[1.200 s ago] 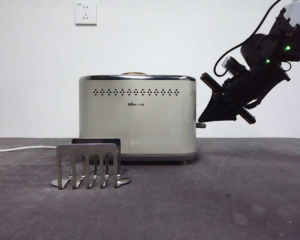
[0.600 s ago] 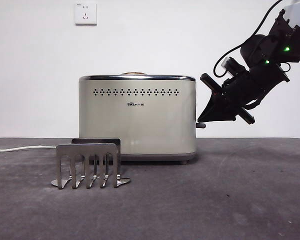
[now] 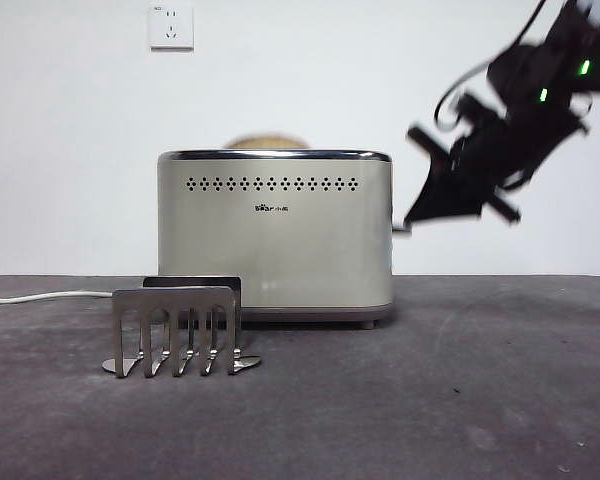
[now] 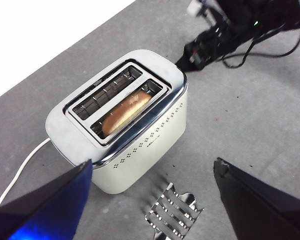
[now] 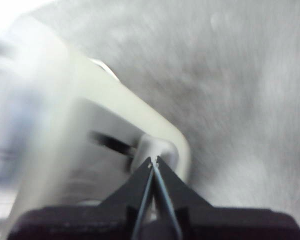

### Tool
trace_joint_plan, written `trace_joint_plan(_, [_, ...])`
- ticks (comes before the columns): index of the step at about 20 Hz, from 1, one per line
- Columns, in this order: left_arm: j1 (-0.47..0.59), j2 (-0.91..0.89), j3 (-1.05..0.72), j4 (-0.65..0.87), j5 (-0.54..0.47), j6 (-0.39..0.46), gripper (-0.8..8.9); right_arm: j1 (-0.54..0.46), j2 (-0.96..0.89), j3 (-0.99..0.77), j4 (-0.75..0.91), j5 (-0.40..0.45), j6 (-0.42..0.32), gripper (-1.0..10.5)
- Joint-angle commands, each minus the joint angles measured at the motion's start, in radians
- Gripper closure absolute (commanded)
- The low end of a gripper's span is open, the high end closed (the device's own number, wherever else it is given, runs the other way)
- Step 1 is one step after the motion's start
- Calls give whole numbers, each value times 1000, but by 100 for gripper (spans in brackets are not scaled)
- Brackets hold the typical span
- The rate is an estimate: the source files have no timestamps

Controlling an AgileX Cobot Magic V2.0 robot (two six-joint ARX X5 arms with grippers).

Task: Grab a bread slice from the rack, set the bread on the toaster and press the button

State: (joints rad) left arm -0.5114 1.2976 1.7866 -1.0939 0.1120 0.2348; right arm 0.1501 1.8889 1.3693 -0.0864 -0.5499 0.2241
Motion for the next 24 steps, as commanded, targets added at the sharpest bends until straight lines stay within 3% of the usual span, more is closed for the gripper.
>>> trace_joint_plan(1, [1,-1,2,0,0,-5,405,0,-133,-5,-10,-1,-5,958])
trace_joint_plan(4, [1,-1,2,-1,0,-5,405,0,-319,-5,-153,-1,-39,958])
trace_joint_plan(9, [1,-1,2,-33,1,-5,406,3,-577,-5,-579,0,-188,958])
trace_joint_plan(18, [1,-1,2,-146,2,-6,412,3,-742,-5,-1017,0,-339,958])
trace_joint_plan(19, [0,-1,2,-163,2,-5,435,3,-750,-5,-1046,0,-348,958])
trace_joint_plan(20, [0,-1,2,-185,2,-5,522,3,-759,-5,-1077,0,-357,958])
trace_joint_plan(22, [0,-1,2,-212,2,-5,782,3,-766,-5,-1104,0,-357,958])
trace_joint_plan(24, [1,-1,2,-218,2,-6,822,3,-766,-5,-1104,0,-356,950])
